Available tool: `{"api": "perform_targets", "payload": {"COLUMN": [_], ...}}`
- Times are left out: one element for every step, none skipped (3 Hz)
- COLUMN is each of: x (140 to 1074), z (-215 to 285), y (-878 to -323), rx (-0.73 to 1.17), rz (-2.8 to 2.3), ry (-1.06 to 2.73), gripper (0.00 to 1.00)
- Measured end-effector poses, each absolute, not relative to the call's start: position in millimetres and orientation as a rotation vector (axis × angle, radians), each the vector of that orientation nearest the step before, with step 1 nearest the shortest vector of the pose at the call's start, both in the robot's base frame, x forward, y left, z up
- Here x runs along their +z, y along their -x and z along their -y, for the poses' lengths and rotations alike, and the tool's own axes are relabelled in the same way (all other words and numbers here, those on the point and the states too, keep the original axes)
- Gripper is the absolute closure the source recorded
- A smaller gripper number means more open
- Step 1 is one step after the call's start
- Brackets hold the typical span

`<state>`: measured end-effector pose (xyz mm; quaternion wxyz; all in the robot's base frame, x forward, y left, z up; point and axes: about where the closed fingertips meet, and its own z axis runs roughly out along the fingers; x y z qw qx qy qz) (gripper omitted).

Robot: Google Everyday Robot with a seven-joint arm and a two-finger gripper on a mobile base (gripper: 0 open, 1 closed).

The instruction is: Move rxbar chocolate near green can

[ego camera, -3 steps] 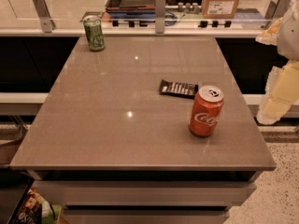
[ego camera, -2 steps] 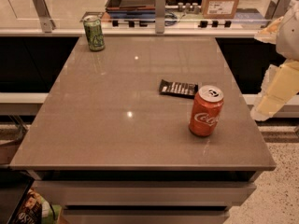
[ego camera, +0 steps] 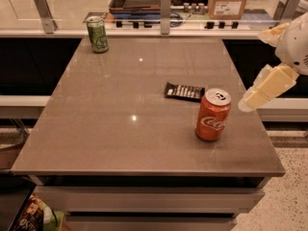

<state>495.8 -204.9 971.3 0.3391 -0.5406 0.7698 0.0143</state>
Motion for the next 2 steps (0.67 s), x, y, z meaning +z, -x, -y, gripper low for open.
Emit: {"api": "perform_targets", "payload": {"x": [967, 954], "z": [215, 225], "y": [-521, -542], "rx": [0.050, 0.070], "rz": [-1.951, -1.929], "ry": [1.324, 1.261], "gripper": [0.00, 0.00]}}
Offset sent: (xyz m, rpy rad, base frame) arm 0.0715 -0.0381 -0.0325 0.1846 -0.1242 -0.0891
